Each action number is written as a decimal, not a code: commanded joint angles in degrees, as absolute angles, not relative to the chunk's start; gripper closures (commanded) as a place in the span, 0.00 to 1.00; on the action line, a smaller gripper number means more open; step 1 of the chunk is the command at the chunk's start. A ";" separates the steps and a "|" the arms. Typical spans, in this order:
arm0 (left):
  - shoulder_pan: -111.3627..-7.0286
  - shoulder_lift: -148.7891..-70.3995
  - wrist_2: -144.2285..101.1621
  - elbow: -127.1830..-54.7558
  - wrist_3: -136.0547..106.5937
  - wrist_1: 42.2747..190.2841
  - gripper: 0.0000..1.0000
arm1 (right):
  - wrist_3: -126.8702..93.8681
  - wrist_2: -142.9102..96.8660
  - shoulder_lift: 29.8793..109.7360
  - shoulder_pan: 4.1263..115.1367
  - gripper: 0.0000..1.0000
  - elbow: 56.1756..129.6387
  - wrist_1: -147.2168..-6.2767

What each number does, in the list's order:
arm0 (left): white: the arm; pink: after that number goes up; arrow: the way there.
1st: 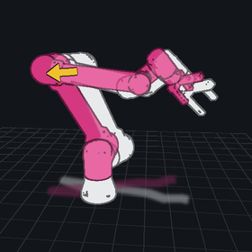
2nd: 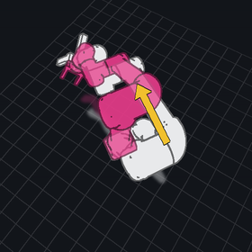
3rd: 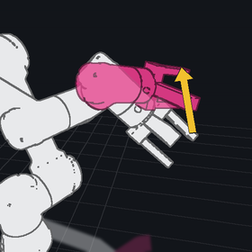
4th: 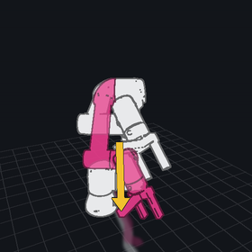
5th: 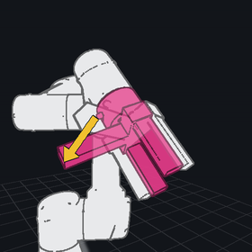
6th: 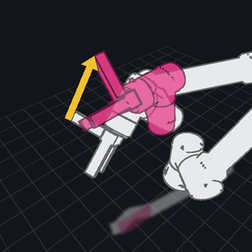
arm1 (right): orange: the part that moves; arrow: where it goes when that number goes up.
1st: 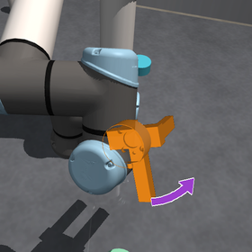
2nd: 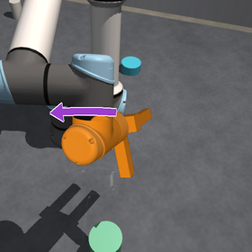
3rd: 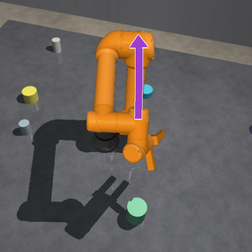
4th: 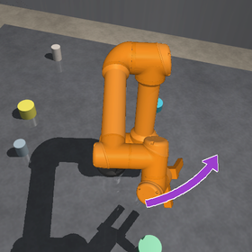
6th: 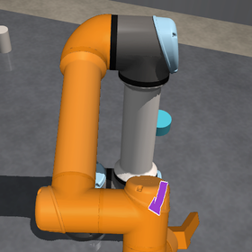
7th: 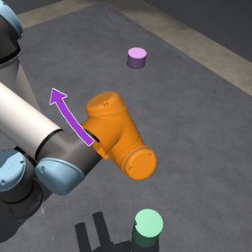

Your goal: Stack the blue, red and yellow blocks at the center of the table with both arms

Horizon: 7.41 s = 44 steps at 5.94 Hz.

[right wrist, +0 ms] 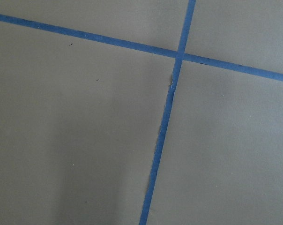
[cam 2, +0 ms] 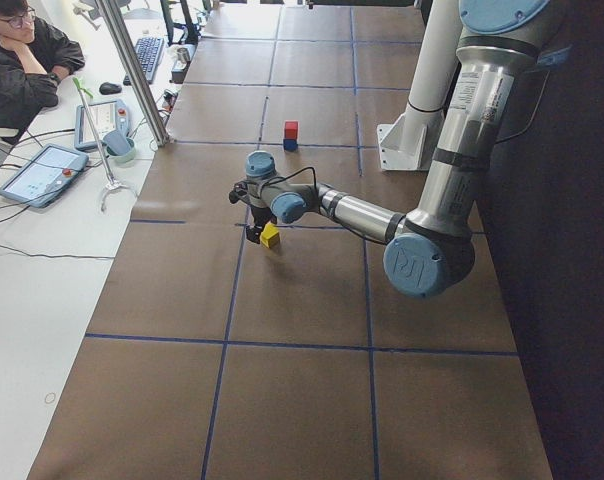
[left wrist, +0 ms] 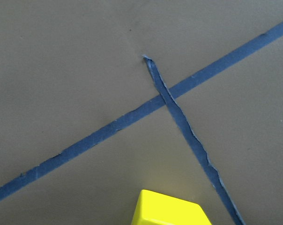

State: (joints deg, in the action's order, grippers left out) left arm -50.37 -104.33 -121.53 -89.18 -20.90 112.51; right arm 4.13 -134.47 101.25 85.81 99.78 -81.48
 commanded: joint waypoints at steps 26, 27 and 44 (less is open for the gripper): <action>-40.31 -144.07 -112.83 -90.49 -54.30 77.31 0.00 | 4.04 -134.39 100.81 85.78 0.00 99.49 -81.47; -43.47 -135.00 -113.20 -99.40 -46.49 76.21 0.00 | 4.04 -134.47 100.90 85.78 0.00 99.58 -81.47; -83.67 -81.65 -133.42 -98.09 1.50 91.32 0.00 | -1.93 -134.65 100.28 85.78 0.00 99.84 -81.39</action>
State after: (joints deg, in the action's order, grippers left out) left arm -83.75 -81.56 -133.47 -98.28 1.50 91.38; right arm -1.93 -134.59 100.35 85.82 99.80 -81.40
